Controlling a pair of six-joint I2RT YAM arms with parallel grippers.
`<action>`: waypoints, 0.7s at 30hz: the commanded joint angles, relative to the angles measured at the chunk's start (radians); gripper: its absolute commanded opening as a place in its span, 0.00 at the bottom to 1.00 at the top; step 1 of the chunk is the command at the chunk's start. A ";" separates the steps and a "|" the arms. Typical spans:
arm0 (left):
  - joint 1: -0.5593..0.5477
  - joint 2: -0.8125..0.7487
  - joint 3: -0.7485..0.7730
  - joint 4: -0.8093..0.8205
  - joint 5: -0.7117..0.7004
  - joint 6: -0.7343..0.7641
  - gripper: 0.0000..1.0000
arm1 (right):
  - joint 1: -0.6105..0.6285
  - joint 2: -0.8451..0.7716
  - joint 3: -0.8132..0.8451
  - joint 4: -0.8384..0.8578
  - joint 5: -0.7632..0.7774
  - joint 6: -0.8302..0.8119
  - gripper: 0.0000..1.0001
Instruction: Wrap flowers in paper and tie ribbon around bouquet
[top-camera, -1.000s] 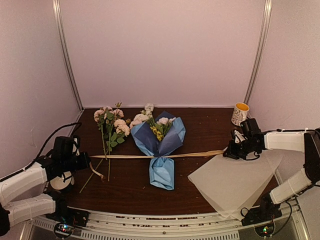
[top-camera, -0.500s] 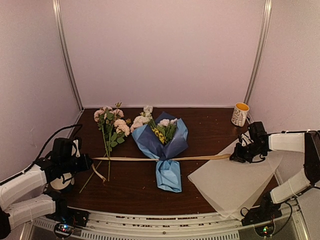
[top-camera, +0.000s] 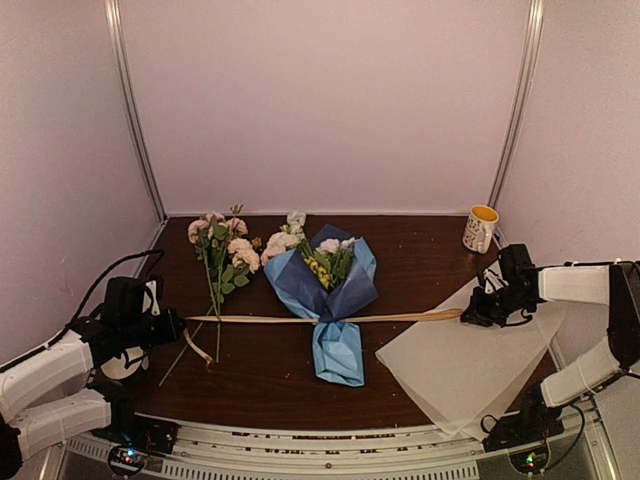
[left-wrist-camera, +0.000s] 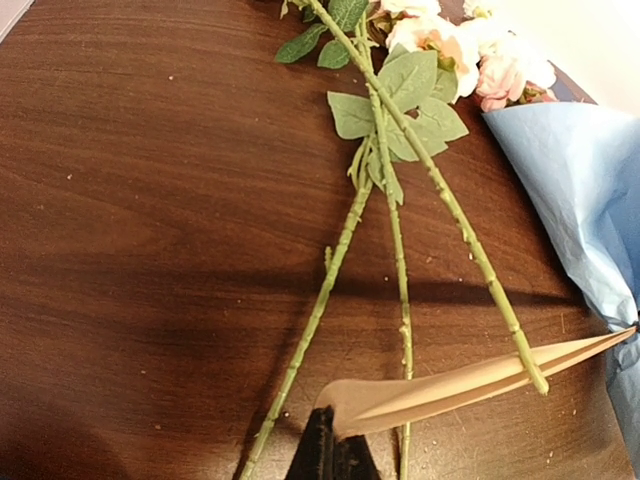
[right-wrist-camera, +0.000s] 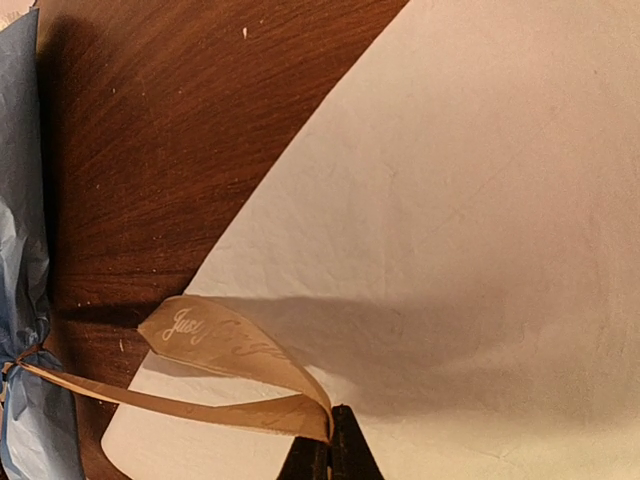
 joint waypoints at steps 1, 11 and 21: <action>0.076 -0.020 -0.009 -0.041 -0.237 -0.002 0.00 | -0.086 -0.002 -0.002 -0.012 0.276 0.005 0.00; -0.286 -0.137 0.093 0.176 -0.095 0.227 0.00 | 0.232 -0.032 0.084 -0.079 0.246 0.016 0.00; -0.723 0.079 0.403 0.262 -0.100 0.522 0.00 | 0.402 -0.062 0.237 -0.187 0.242 -0.021 0.46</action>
